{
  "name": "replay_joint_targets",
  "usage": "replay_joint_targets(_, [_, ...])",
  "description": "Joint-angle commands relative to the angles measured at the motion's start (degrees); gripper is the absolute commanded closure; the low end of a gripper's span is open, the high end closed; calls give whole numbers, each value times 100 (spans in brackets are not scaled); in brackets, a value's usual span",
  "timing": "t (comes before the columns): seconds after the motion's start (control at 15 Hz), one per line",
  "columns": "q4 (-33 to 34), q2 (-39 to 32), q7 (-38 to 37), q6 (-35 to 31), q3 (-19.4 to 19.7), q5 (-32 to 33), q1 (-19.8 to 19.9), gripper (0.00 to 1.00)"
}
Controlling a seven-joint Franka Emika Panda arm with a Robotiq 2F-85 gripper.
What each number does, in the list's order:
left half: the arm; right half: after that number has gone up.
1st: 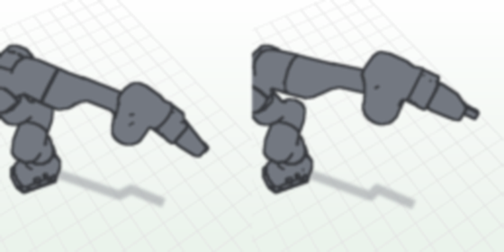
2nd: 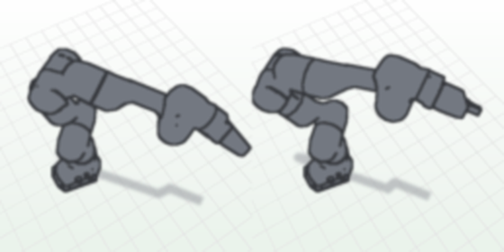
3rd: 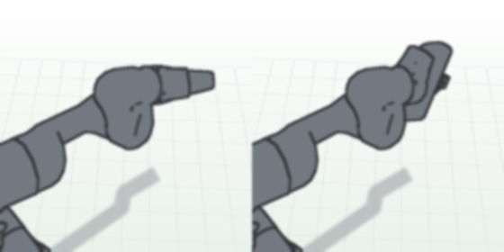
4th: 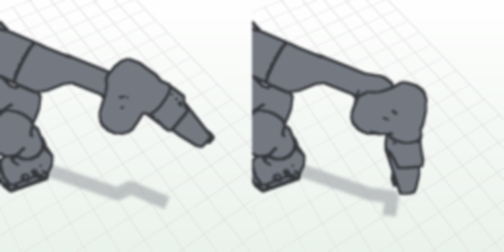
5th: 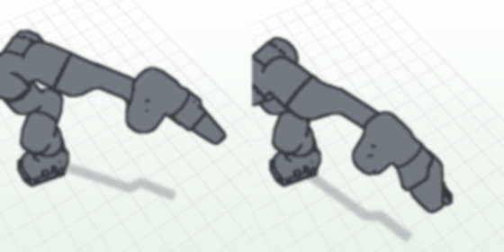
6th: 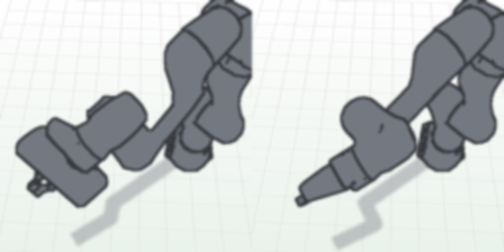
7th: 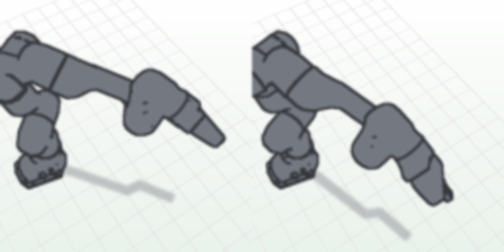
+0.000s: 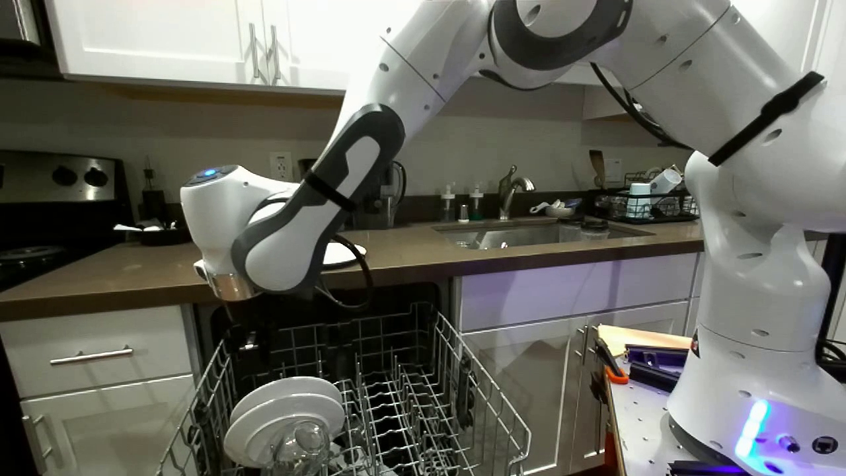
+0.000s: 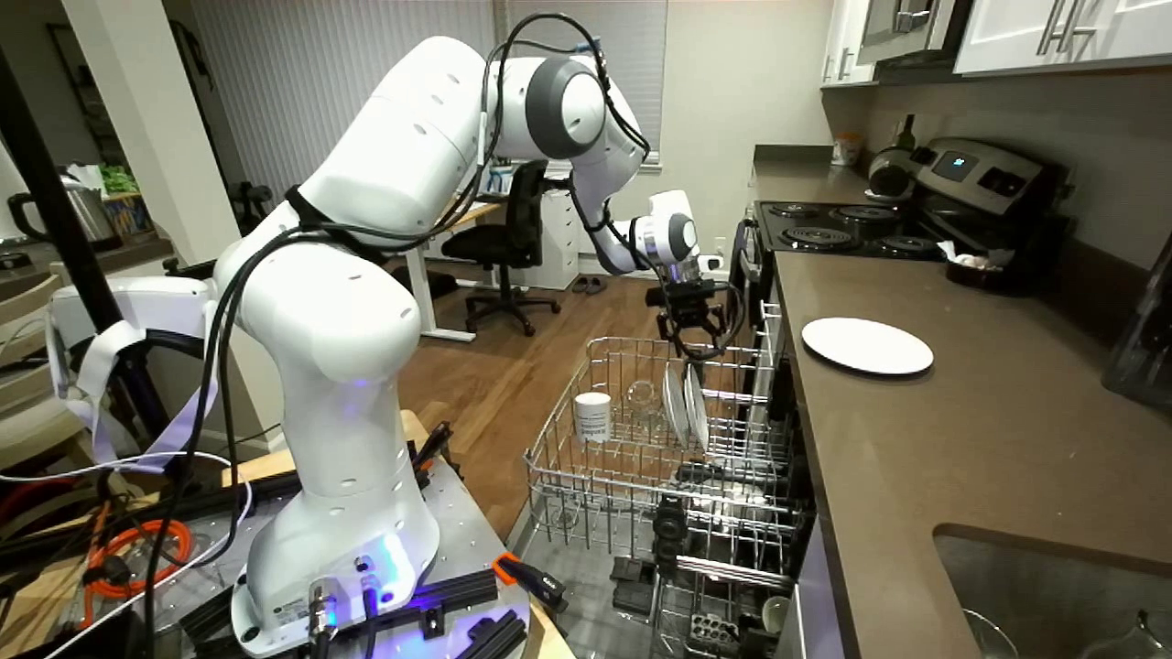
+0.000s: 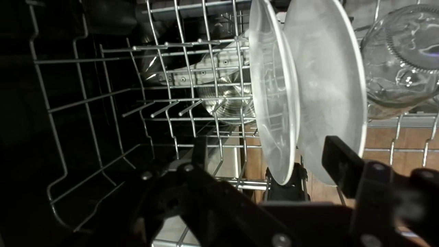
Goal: Move the plate from the left side of the dishwasher to the right side.
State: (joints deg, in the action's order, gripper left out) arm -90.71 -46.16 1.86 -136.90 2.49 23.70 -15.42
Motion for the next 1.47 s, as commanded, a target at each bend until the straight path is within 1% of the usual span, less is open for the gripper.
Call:
replay_joint_targets(0.0, [536,-353,93,460,-20,-43,49,3])
replay_joint_targets(0.13, [675,-463,84,654,-34,-65,56,0])
replay_joint_targets(0.33, [874,-594,103,899,-53,-88,69,0])
replay_joint_targets(0.4, [917,-628,115,937,-52,-76,72,2])
replay_joint_targets(0.47, [969,-665,117,978,-53,-75,73,19])
replay_joint_targets(0.53, [1004,-695,120,993,-53,-74,77,23])
replay_joint_targets(0.6, [1047,-731,138,1030,-69,-98,95,32])
replay_joint_targets(0.67, [1090,-765,158,1077,-90,-133,117,38])
replay_joint_targets(0.8, [1139,-826,237,1254,-198,-317,197,46])
replay_joint_targets(0.87, [1185,-860,265,1411,-254,-427,235,55])
replay_joint_targets(0.93, [1223,-879,309,1583,-324,-544,278,61])
replay_joint_targets(1.07, [1324,-938,359,1901,-402,-727,333,63])
replay_joint_targets(1.13, [1391,-965,406,2100,-462,-849,377,68])
replay_joint_targets(1.2, [1453,-993,436,2251,-501,-940,409,80])
replay_joint_targets(1.27, [1516,-1021,486,2370,-553,-1029,452,86])
replay_joint_targets(1.33, [1575,-1050,574,2380,-591,-1091,507,91])
replay_joint_targets(1.4, [1638,-1091,653,2335,-635,-1153,568,93])
